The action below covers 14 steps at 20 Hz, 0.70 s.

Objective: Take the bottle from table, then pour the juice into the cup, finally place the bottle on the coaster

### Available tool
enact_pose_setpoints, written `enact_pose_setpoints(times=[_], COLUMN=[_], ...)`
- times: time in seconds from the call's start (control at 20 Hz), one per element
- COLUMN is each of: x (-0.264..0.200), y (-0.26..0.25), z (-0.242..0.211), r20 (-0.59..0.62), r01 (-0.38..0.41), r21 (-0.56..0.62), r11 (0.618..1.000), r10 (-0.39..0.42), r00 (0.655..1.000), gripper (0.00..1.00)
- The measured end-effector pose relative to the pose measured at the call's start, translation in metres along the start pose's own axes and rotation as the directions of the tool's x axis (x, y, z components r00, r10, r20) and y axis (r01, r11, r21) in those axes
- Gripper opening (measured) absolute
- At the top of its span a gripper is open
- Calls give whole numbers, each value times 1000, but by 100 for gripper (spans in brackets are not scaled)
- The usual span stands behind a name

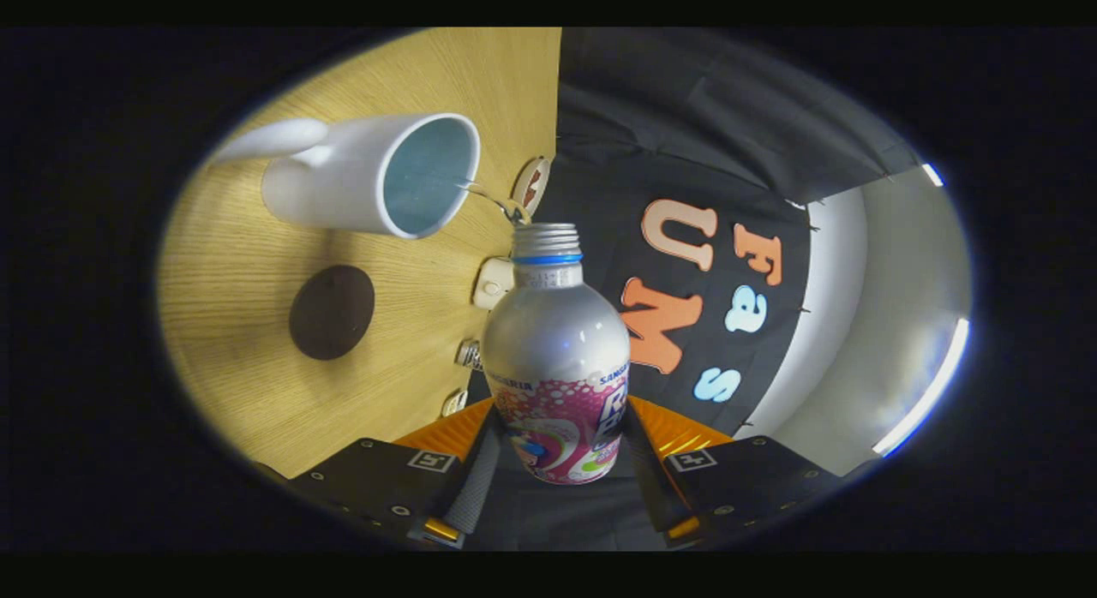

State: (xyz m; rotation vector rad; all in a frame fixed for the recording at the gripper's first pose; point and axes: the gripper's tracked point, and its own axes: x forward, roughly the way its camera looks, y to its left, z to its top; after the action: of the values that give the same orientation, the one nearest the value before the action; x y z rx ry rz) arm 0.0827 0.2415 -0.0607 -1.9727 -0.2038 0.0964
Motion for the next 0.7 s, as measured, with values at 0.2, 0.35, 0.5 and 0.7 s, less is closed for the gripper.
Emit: enact_pose_setpoints(times=[0.2,0.35,0.5,0.7], x=[-2,-1,-2,-2], y=[-5,-4,-6,-7], z=[2,-1,0,-1], r20=[4,1,3,6], r01=[10,9,6,11], r21=[-27,-45,-59,-69], r11=[1000,999,998,998], r10=[-10,-9,-6,-10], r00=[1000,1000,1000,1000], gripper=[74,74,74,74])
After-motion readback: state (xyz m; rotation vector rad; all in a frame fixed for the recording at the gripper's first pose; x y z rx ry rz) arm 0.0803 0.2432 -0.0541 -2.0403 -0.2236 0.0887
